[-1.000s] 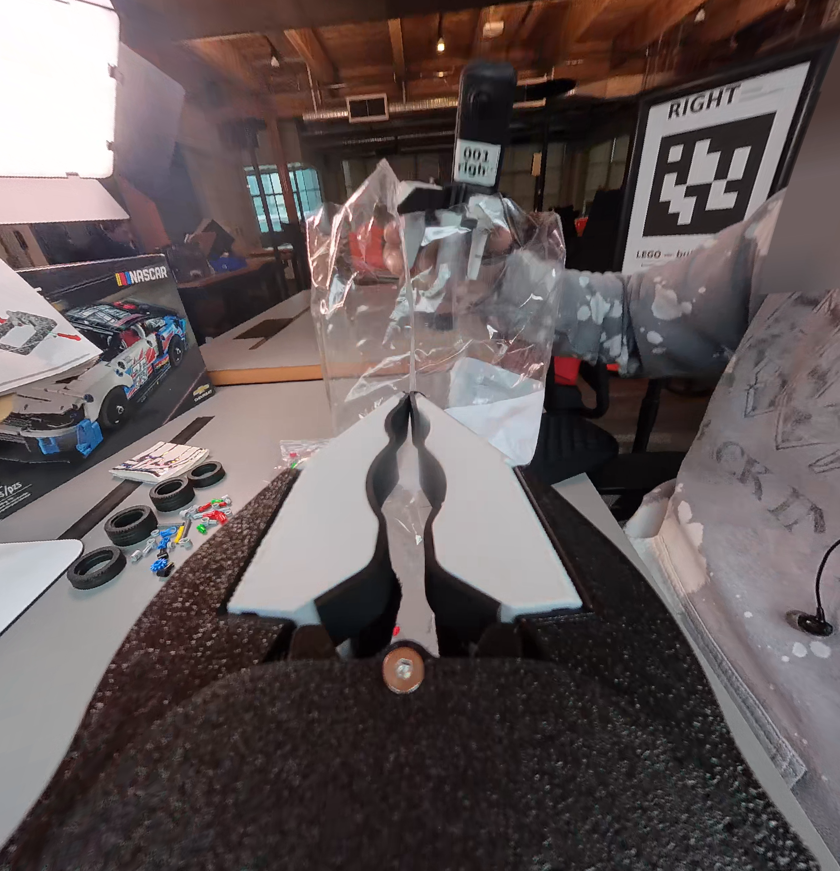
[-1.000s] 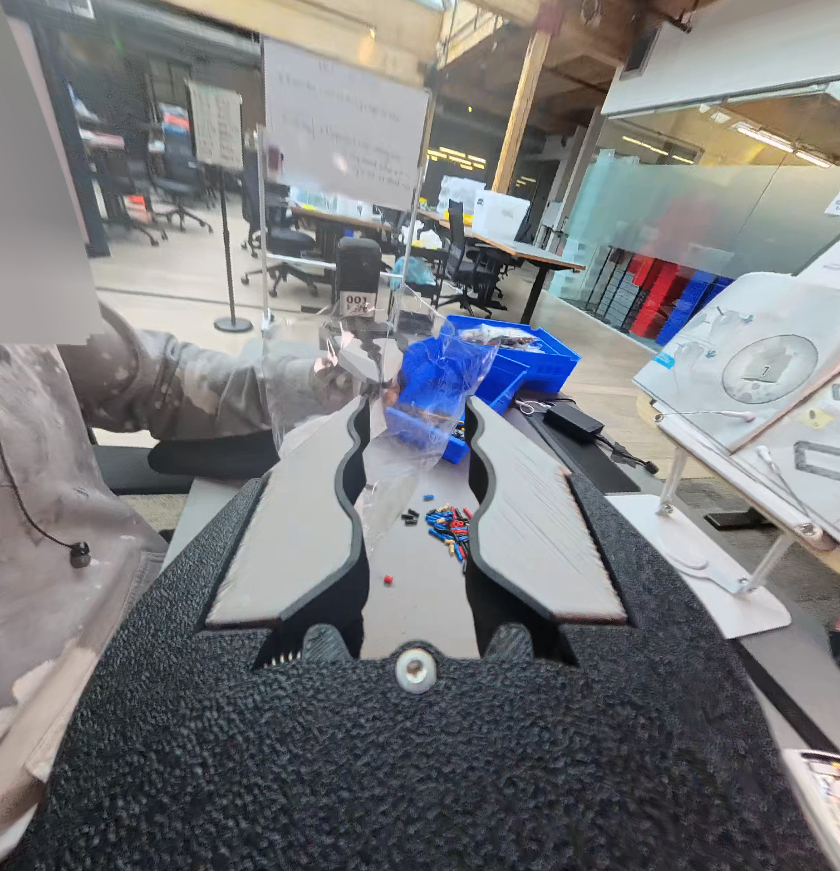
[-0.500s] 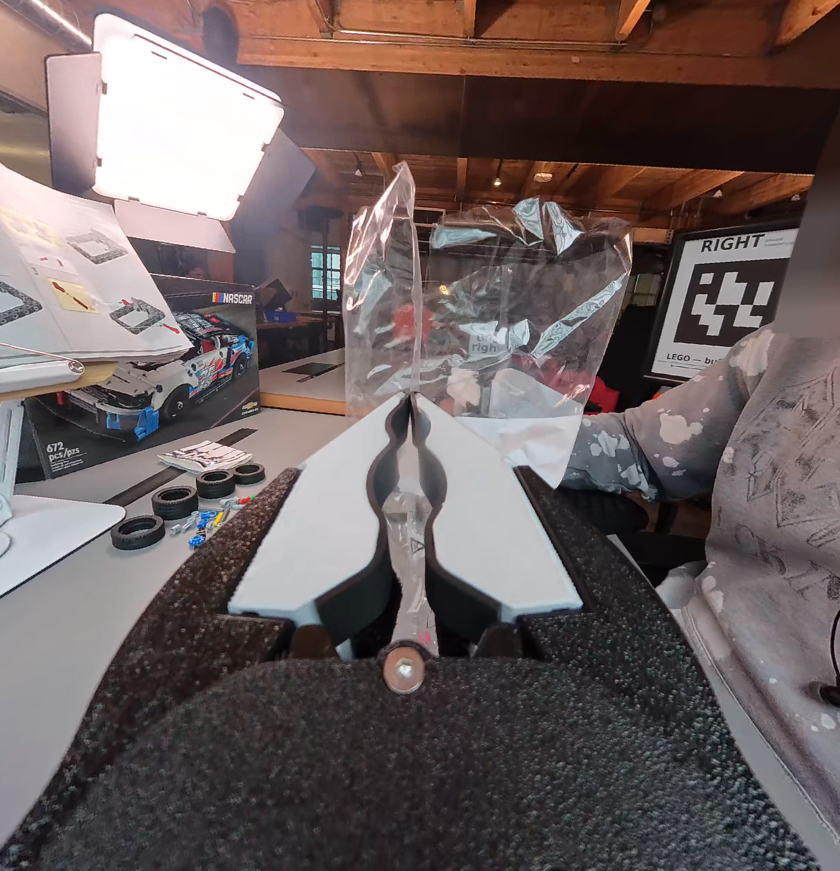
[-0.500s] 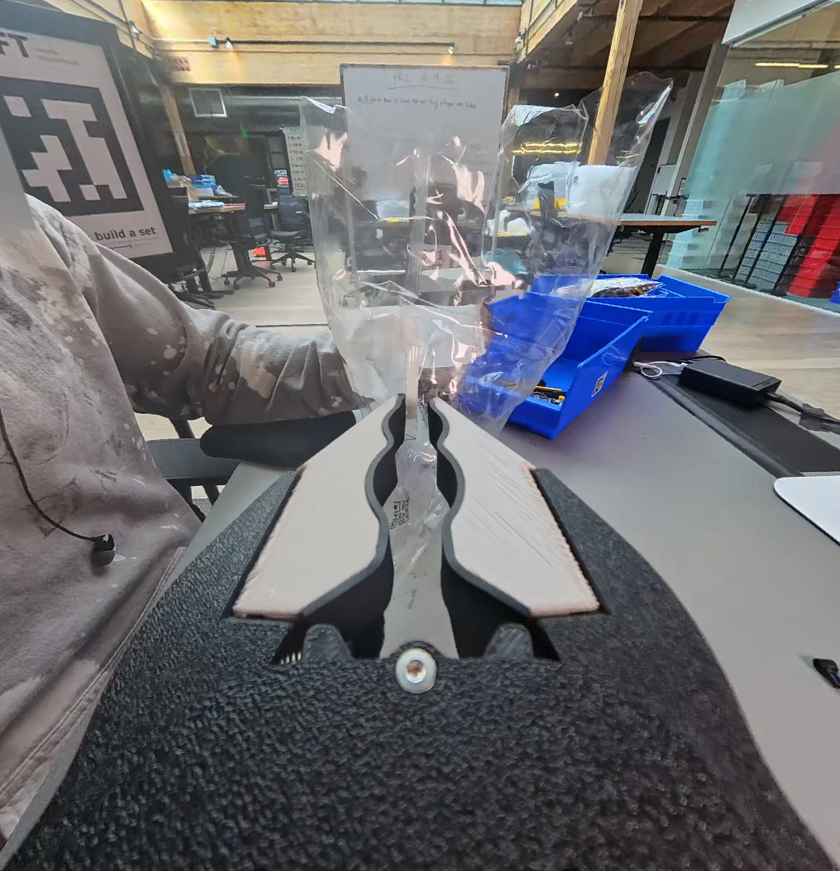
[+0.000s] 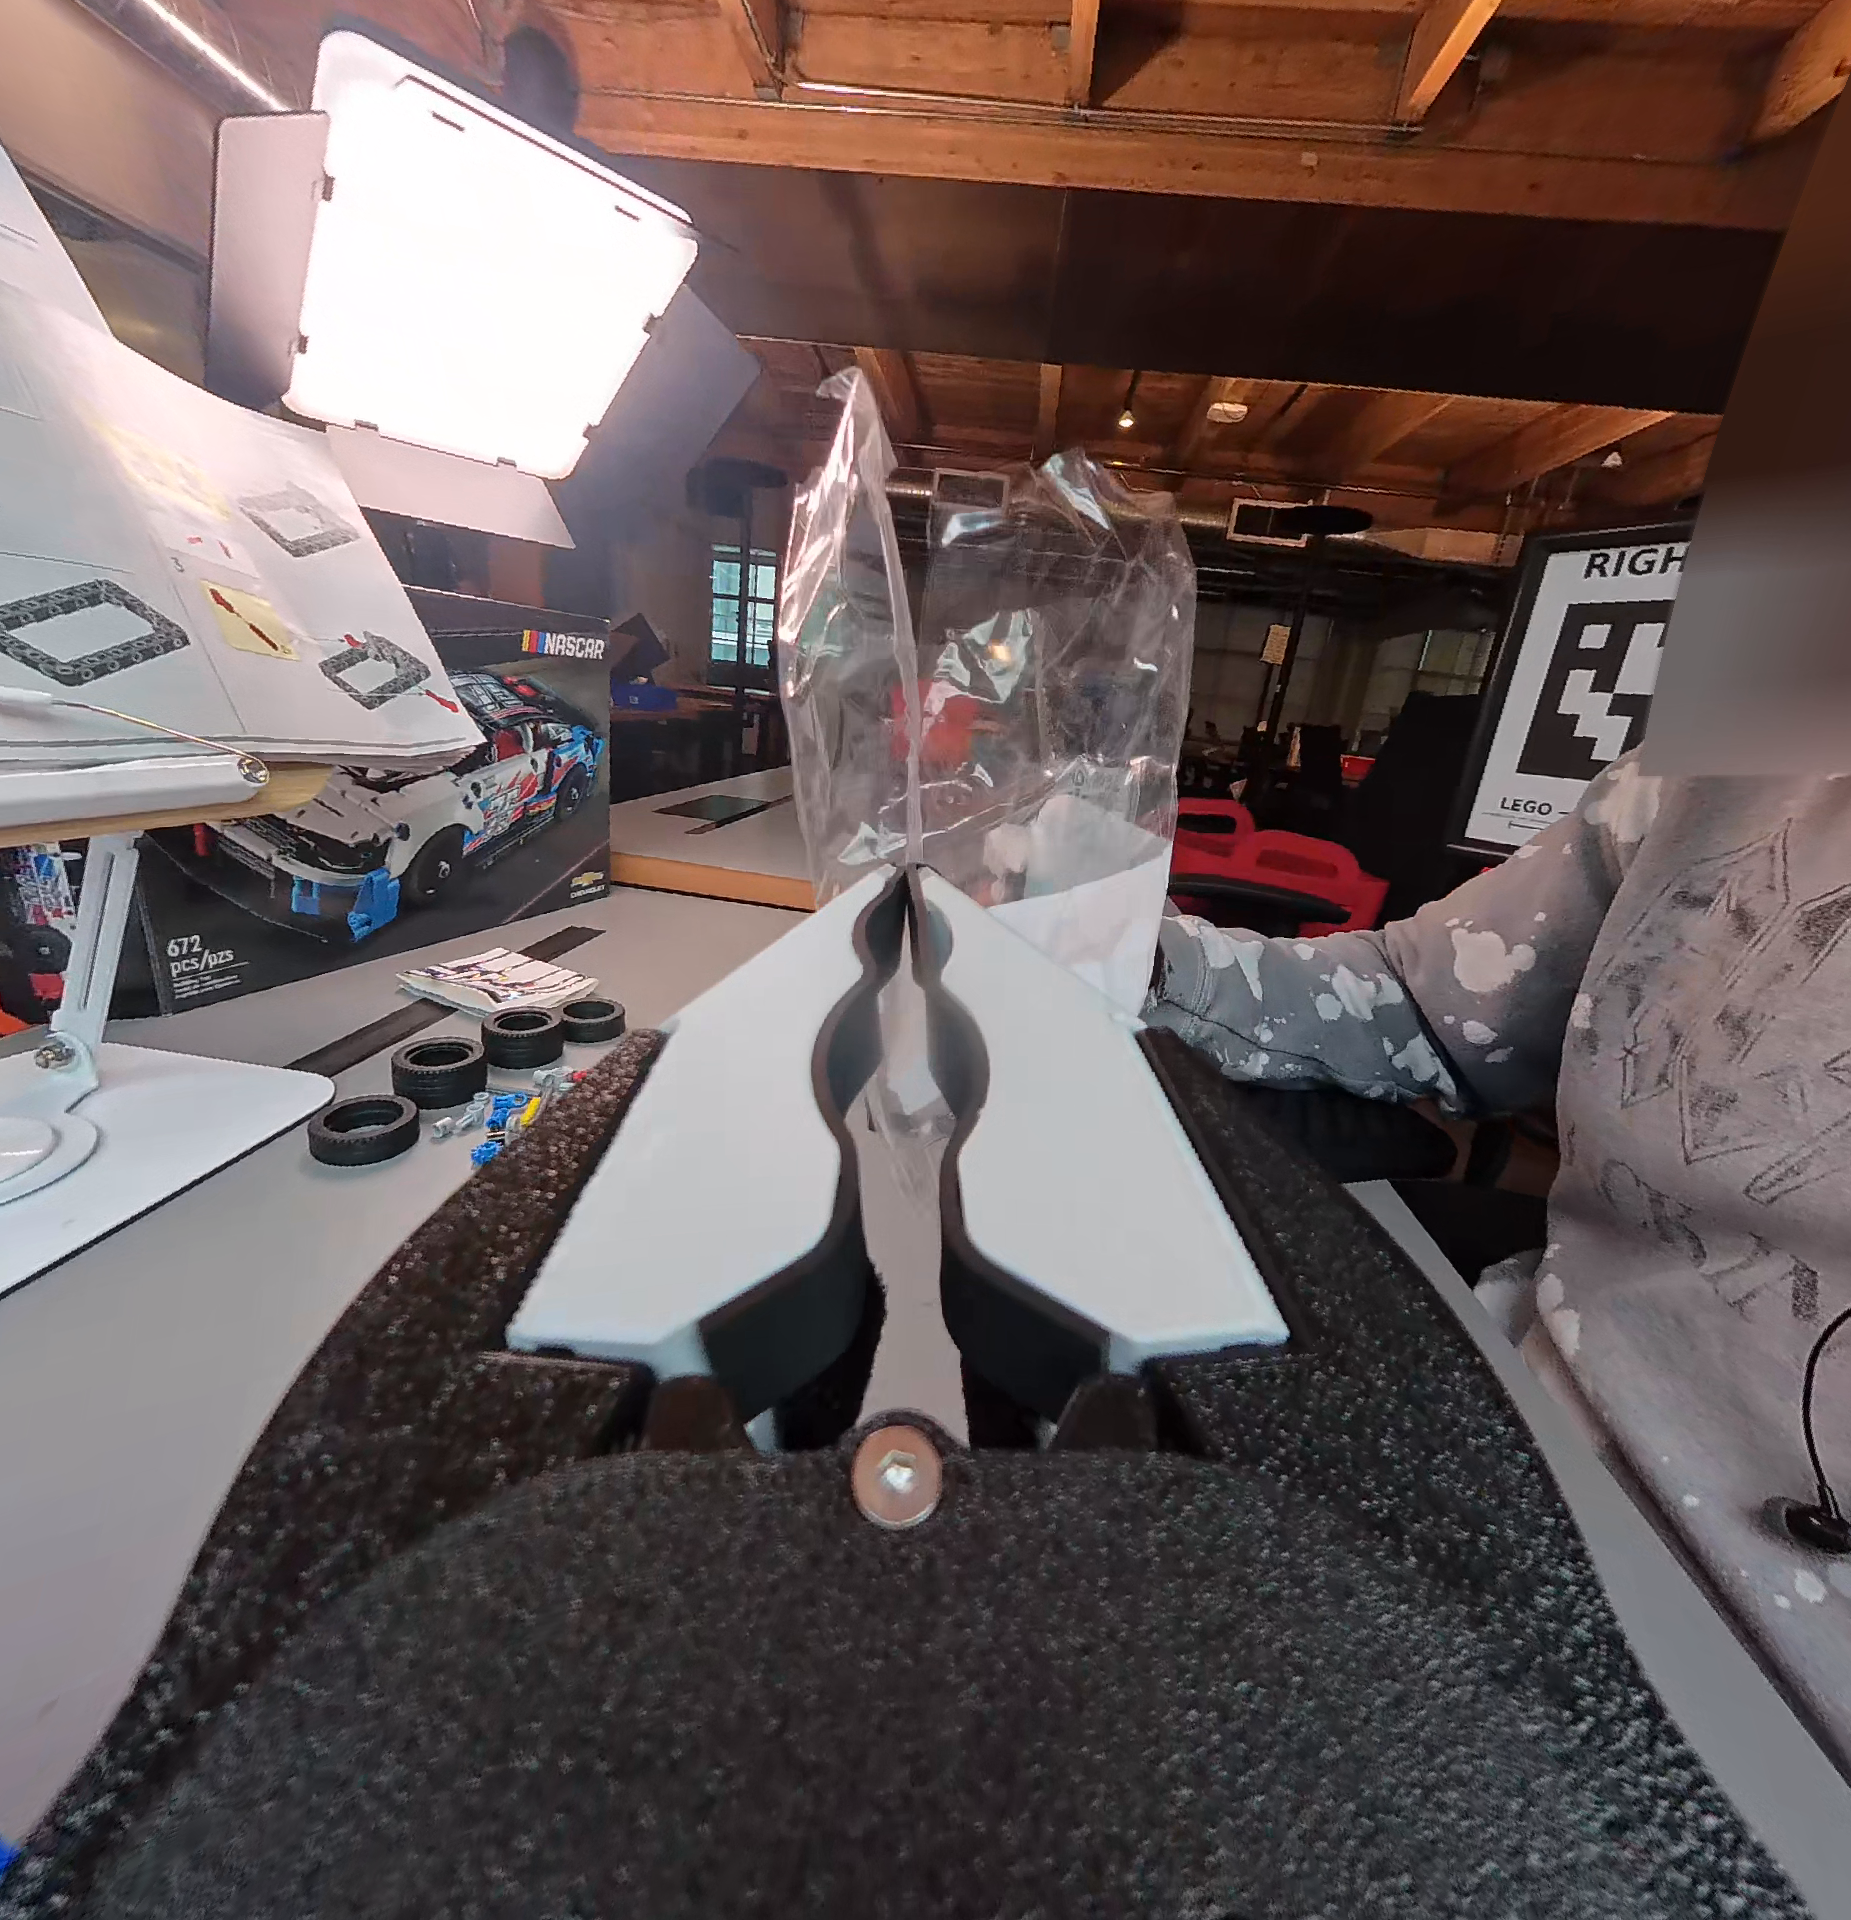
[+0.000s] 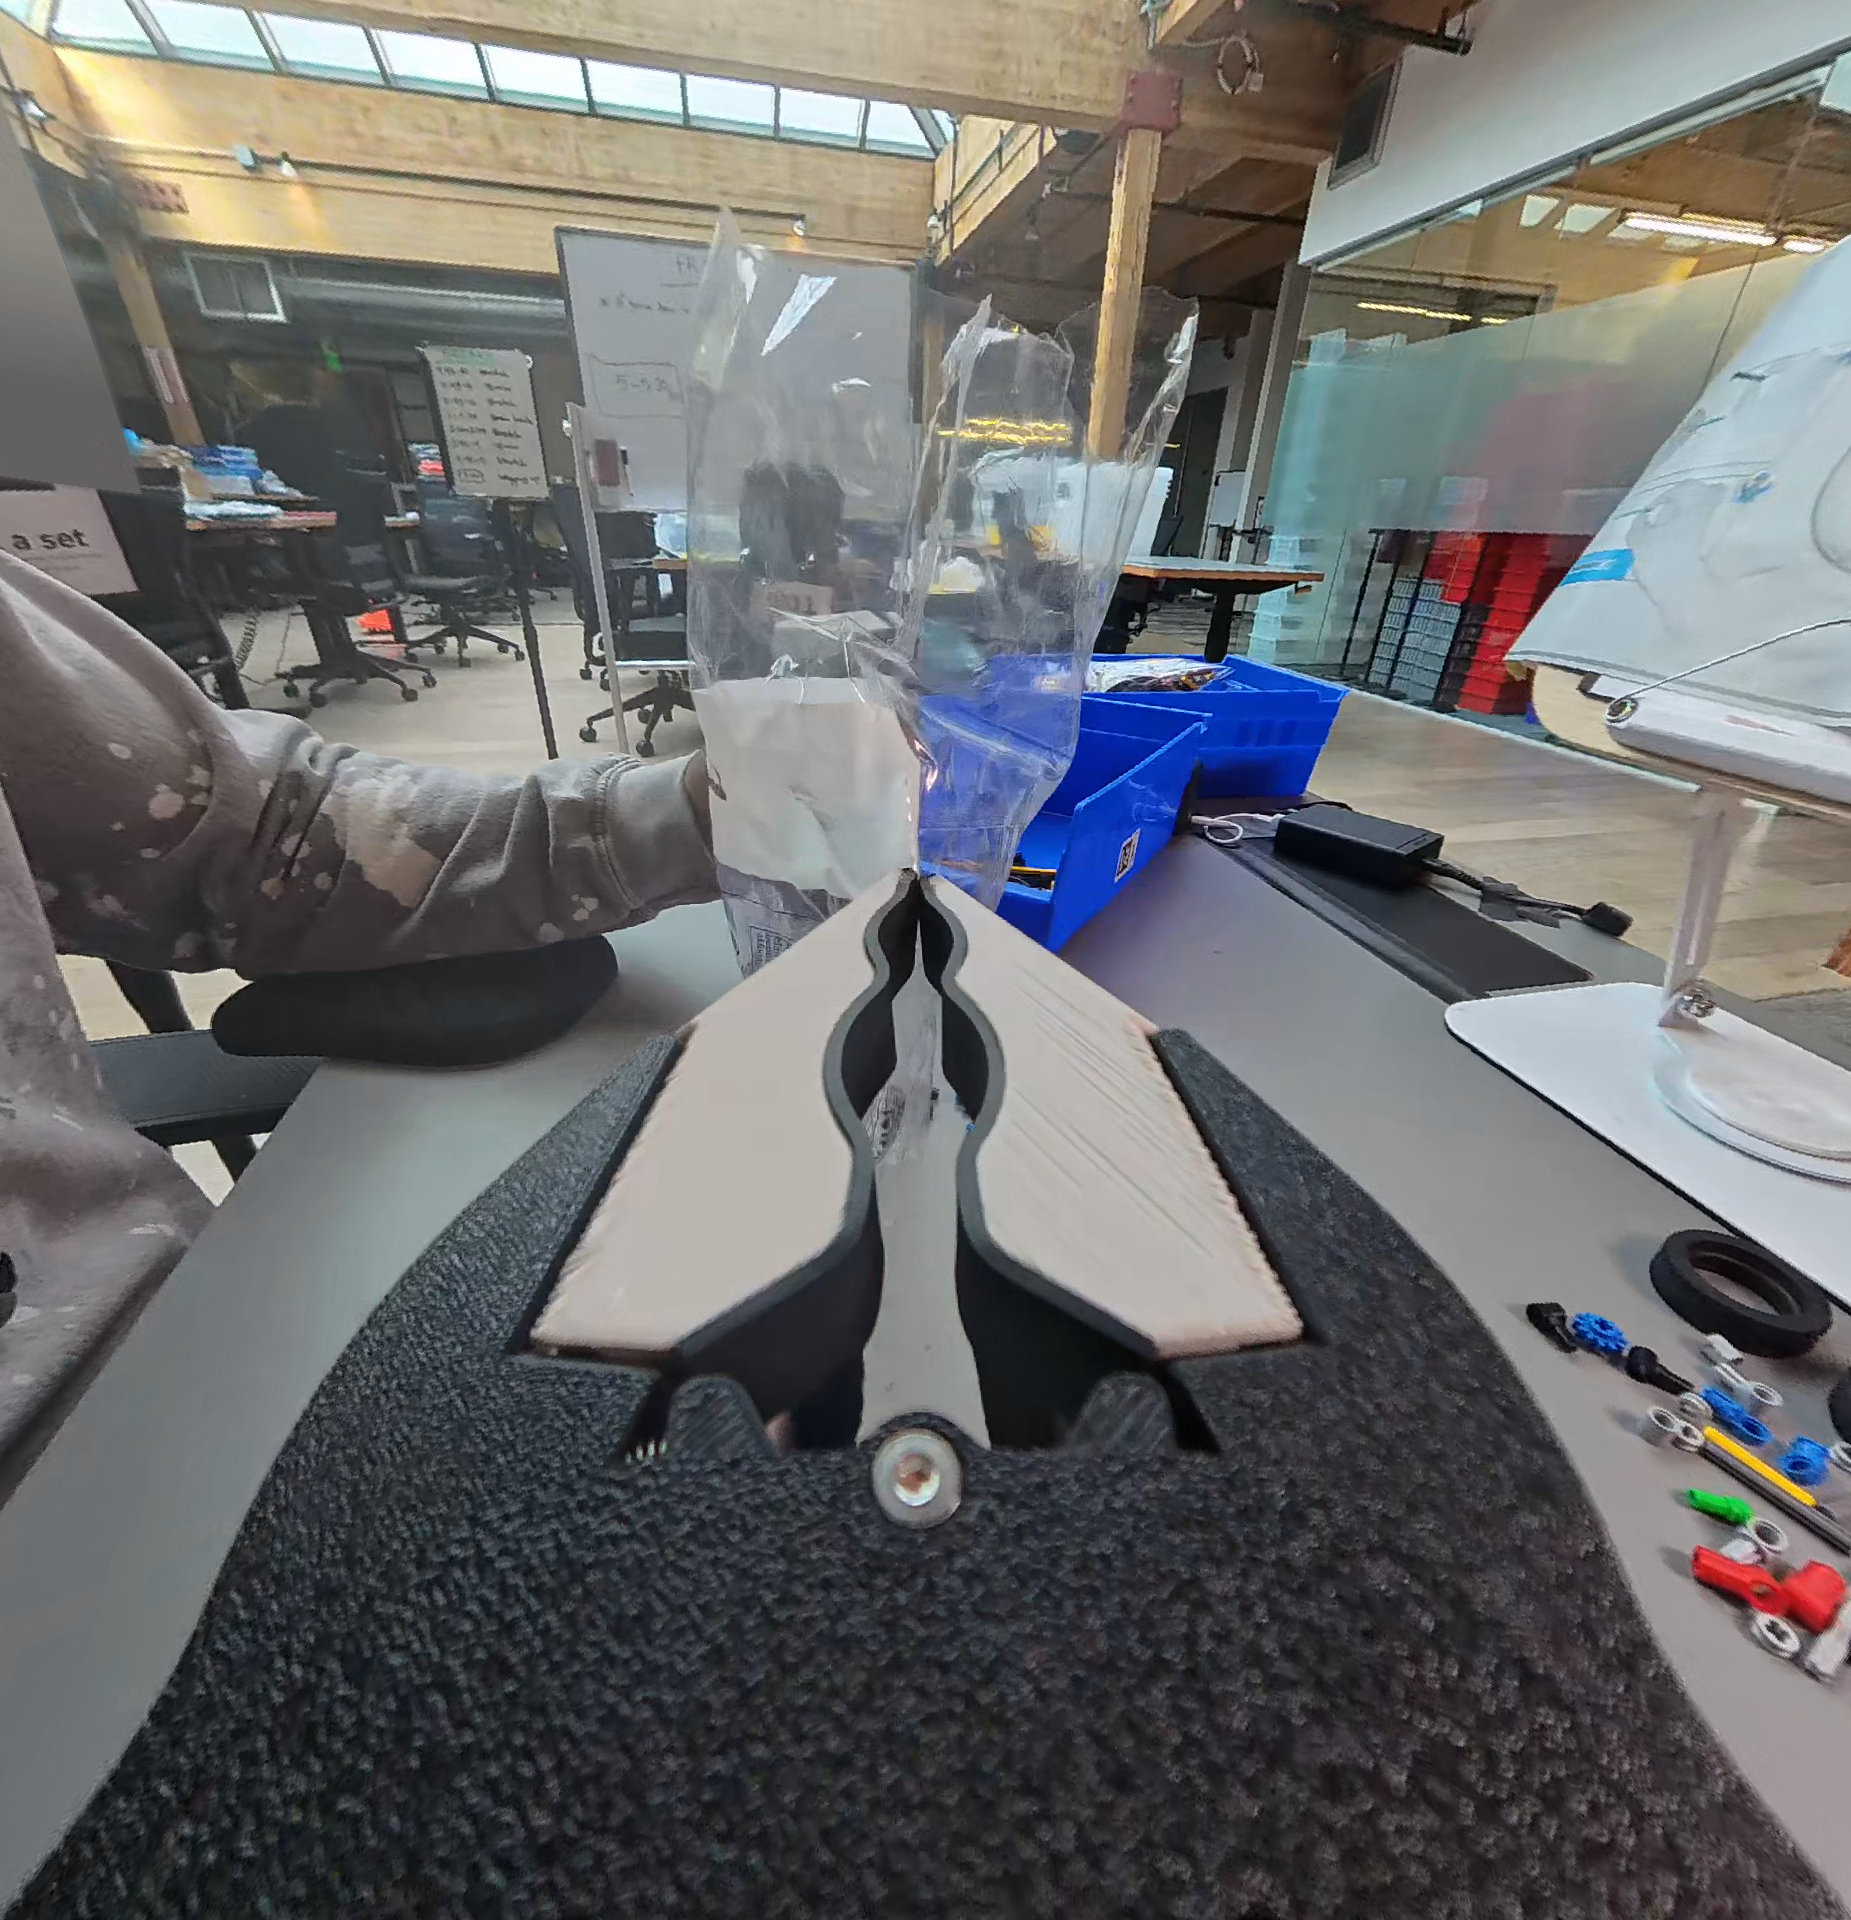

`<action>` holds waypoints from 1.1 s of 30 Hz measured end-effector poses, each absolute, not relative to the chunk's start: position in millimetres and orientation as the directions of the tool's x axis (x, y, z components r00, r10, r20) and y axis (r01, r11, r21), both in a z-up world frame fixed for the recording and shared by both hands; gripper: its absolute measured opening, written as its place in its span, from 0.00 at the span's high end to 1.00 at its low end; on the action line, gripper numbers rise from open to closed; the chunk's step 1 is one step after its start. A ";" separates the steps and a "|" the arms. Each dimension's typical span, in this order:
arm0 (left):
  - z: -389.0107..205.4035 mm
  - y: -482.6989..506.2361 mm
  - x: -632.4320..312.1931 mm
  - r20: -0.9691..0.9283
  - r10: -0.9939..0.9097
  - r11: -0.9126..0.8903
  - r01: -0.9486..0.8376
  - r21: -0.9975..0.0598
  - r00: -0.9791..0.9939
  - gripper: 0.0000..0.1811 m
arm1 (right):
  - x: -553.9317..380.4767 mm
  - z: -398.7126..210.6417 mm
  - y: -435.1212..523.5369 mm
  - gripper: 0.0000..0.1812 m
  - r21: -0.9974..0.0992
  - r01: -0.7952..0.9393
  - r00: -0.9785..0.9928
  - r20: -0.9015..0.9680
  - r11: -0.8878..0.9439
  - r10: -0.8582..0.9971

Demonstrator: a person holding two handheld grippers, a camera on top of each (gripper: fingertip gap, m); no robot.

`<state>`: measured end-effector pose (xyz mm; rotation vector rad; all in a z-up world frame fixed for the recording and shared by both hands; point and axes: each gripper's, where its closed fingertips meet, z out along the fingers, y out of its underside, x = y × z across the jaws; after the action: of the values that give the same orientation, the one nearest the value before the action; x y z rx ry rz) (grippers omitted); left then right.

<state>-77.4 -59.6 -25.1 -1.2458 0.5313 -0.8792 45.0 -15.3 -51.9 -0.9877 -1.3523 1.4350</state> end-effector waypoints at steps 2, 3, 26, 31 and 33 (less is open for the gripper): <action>-23.5 -58.5 -77.7 0.113 -0.803 0.064 0.272 -0.960 0.585 1.00 | 44.6 -52.4 -11.8 1.00 -0.995 -0.095 -0.249 0.036 0.012 0.968; -19.3 -58.4 -81.1 0.115 -0.793 0.062 0.268 -0.961 0.598 0.99 | 45.6 -50.8 -7.2 1.00 -0.994 -0.107 -0.225 0.036 0.012 0.974; -160.6 -147.9 -383.8 0.421 0.350 -0.681 0.536 -0.500 0.837 0.74 | 81.6 -22.1 34.0 1.00 -0.969 -0.177 0.062 0.162 0.170 0.985; -162.4 -159.0 -389.5 0.296 0.191 -0.843 0.311 -0.438 0.936 0.79 | 80.6 -23.7 37.1 1.00 -0.973 -0.177 0.062 0.137 0.146 0.989; -162.8 -160.6 -392.7 0.245 0.123 -0.892 0.215 -0.397 0.962 0.81 | 79.1 -26.7 38.6 1.00 -0.976 -0.169 0.066 0.131 0.140 0.989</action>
<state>-392.7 -160.6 -162.8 -2.6812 -0.2423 -0.2971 79.1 38.6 -26.7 -1.0081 -1.1035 1.1476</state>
